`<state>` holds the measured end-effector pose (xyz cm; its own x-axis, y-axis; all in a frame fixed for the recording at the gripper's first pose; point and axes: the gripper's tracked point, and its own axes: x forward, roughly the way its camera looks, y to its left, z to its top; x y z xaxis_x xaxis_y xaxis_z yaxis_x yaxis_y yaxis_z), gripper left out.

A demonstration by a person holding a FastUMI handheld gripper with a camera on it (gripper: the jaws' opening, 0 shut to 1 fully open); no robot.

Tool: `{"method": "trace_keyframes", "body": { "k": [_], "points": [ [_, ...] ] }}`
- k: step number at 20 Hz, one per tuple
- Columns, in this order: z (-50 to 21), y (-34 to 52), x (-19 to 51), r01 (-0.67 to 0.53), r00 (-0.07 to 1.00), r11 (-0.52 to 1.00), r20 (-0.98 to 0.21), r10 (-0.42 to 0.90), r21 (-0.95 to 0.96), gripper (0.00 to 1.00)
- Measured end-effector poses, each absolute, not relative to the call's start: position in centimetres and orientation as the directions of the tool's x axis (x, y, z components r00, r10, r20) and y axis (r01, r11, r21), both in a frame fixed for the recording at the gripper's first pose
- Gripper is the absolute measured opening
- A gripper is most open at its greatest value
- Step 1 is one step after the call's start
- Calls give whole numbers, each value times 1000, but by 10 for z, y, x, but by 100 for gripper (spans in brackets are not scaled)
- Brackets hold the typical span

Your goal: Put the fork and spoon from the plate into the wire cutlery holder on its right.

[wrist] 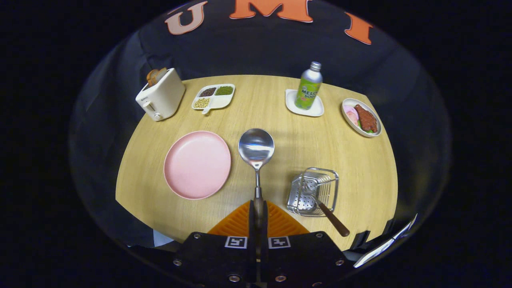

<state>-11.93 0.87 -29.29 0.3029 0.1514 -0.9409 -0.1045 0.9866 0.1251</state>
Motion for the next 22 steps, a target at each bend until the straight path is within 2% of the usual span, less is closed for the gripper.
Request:
{"method": "trace_keyframes", "body": {
  "k": [4,7,14,22],
  "points": [
    [-296,-37,-132,-53,275,995,-957,94,83,5],
    [-302,-52,-141,-41,213,995,-972,94,88,5],
    [-318,-76,-148,-125,73,991,-996,52,43,5],
    [-326,-81,-149,-207,-134,973,-988,75,102,5]
  ]
}}
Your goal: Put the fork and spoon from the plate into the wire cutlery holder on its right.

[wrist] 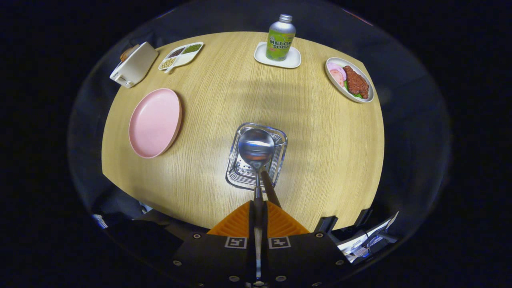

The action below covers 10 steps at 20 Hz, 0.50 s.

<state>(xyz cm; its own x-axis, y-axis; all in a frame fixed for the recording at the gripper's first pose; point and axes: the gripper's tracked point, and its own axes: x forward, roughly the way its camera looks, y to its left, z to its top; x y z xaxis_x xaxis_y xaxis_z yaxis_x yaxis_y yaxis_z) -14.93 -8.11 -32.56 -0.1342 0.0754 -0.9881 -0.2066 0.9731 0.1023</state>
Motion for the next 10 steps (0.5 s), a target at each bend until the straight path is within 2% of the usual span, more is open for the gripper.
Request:
{"method": "trace_keyframes", "body": {
  "k": [6,10],
  "points": [
    [-330,-81,-147,-272,-285,952,-957,57,138,5],
    [-335,-75,-140,-245,-356,958,-933,52,147,6]
  ]
}}
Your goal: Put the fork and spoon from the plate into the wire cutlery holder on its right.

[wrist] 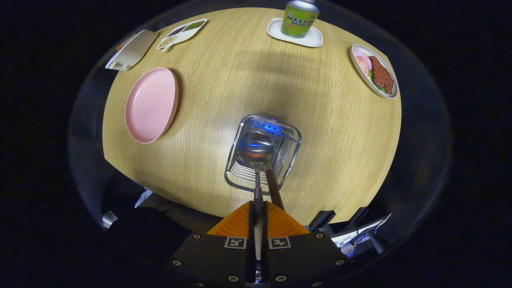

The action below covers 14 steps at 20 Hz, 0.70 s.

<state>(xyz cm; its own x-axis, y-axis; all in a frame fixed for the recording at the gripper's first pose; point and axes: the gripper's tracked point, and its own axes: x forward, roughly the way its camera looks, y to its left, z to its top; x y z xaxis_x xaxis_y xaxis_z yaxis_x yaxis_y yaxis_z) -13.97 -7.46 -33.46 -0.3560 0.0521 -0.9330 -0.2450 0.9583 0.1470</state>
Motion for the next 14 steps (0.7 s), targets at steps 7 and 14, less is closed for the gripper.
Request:
{"method": "trace_keyframes", "body": {
  "k": [7,14],
  "points": [
    [-334,-65,-111,-180,-252,971,-961,110,159,11],
    [-302,-59,-77,-77,54,978,-979,197,192,14]
  ]
}}
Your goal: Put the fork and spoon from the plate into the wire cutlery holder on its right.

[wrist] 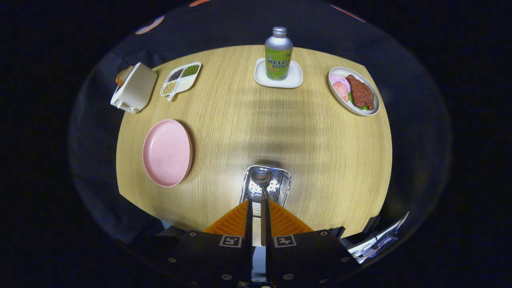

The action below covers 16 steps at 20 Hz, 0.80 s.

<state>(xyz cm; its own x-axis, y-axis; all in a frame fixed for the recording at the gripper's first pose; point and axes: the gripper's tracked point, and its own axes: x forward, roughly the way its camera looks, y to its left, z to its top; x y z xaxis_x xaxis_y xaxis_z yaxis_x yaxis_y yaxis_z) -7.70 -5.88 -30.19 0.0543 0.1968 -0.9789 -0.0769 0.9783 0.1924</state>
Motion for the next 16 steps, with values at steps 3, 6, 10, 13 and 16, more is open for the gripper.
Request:
{"method": "trace_keyframes", "body": {
  "k": [3,6,10,13,16],
  "points": [
    [-276,-58,-64,-38,185,975,-957,224,220,22],
    [-252,-69,-51,-31,337,977,-918,210,213,34],
    [-214,-81,-28,-66,547,984,-819,174,165,58],
    [-185,-91,-11,-92,693,993,-711,119,77,86],
    [-147,-87,0,-92,802,993,-585,118,75,94]
  ]
}}
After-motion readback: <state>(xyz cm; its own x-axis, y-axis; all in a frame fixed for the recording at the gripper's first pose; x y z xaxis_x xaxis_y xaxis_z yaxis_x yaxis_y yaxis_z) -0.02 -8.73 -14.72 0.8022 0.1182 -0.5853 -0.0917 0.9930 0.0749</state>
